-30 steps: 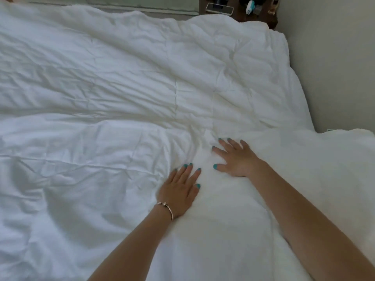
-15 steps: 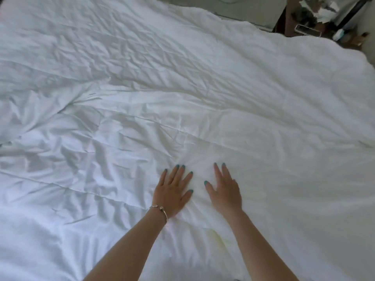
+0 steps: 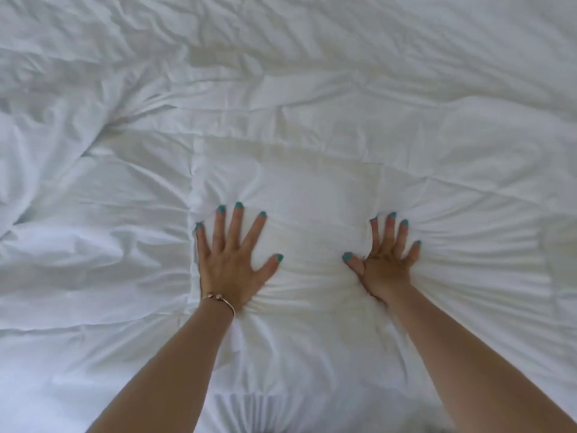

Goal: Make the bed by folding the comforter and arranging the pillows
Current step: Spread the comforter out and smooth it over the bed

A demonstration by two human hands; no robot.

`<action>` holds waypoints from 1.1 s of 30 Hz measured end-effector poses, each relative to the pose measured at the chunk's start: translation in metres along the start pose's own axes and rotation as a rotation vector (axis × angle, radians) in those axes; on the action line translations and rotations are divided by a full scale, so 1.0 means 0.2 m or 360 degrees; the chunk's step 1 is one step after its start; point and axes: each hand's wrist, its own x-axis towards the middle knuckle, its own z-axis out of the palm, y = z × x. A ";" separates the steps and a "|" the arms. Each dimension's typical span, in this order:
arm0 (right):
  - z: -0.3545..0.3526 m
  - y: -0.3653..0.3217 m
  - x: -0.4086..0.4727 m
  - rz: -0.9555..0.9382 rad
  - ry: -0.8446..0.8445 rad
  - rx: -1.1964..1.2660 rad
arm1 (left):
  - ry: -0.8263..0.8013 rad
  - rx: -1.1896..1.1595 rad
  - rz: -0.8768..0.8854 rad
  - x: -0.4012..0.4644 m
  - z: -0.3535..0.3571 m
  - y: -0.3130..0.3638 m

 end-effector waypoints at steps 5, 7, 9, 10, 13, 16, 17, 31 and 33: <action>0.01 -0.01 -0.06 0.0022 0.0112 0.0011 | 0.0049 -0.0121 0.0076 0.02 0.08 -0.02; 0.04 -0.02 -0.09 0.0020 0.0269 -0.0003 | 0.0077 -0.0160 0.0094 0.04 0.11 -0.03; 0.08 -0.03 -0.11 0.0025 0.0412 -0.0007 | 0.0129 -0.0152 0.0102 0.04 0.14 -0.03; 0.09 -0.03 -0.11 0.0034 0.0454 -0.0008 | 0.0163 -0.0147 0.0108 0.04 0.15 -0.03; 0.11 -0.04 -0.10 0.0032 0.0560 0.0030 | 0.0267 -0.0132 0.0134 0.05 0.18 -0.03; 0.13 -0.04 -0.11 -0.0024 0.0659 0.0122 | 0.0325 -0.0117 0.0135 0.05 0.19 -0.04; 0.14 -0.03 -0.11 -0.0039 0.0688 0.0147 | 0.0345 -0.0102 0.0132 0.05 0.19 -0.04; 0.19 0.00 0.00 -0.0109 0.0545 0.0221 | 0.0210 -0.0058 0.0074 0.05 0.12 0.00; 0.19 0.00 0.00 -0.0116 0.0556 0.0207 | 0.0227 -0.0056 0.0080 0.05 0.12 0.00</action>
